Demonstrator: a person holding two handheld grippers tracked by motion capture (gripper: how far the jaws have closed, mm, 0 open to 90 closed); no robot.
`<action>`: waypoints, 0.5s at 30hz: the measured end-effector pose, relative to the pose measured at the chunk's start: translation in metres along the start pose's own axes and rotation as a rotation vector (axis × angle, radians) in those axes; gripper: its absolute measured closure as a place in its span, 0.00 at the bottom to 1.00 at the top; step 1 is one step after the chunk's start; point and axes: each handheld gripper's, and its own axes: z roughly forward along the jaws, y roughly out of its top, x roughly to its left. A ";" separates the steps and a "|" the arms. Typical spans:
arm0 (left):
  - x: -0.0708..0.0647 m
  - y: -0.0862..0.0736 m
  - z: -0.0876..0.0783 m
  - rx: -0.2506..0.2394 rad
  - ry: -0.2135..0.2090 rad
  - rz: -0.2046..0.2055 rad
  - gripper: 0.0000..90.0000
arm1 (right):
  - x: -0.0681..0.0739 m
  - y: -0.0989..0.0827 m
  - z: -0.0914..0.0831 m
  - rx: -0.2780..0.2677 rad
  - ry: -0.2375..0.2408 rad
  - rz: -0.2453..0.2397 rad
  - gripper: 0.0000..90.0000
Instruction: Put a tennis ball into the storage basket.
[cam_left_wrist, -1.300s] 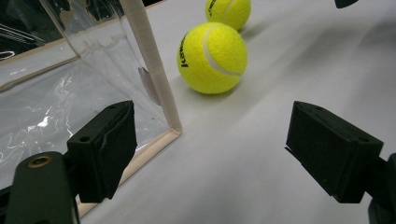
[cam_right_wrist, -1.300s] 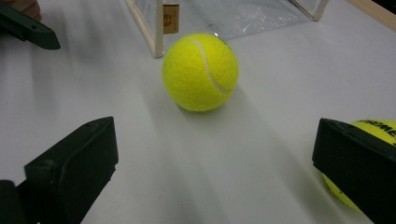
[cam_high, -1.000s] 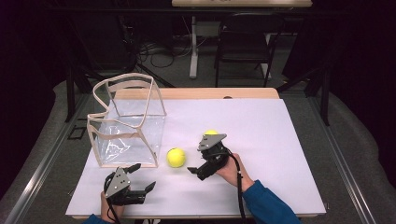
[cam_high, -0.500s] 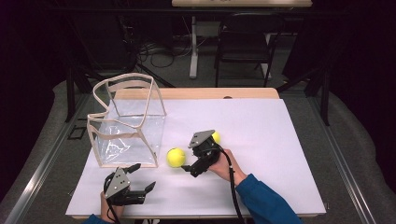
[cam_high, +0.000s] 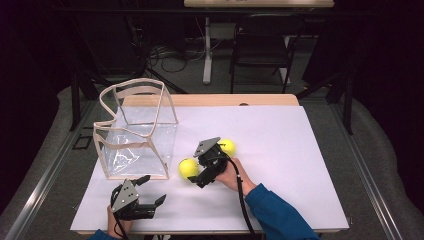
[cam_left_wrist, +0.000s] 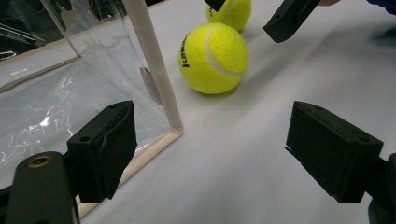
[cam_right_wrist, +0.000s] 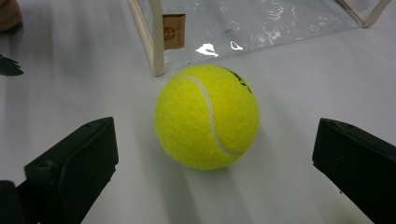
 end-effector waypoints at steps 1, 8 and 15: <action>0.000 0.000 0.000 0.000 0.000 0.001 0.18 | 0.000 0.000 0.001 0.001 0.000 0.002 0.00; 0.000 0.000 0.000 -0.001 -0.003 0.003 0.18 | -0.002 0.000 0.008 0.013 0.001 0.018 0.00; 0.000 0.000 0.000 -0.001 -0.004 0.003 0.18 | -0.003 0.001 0.011 0.005 0.005 0.022 0.00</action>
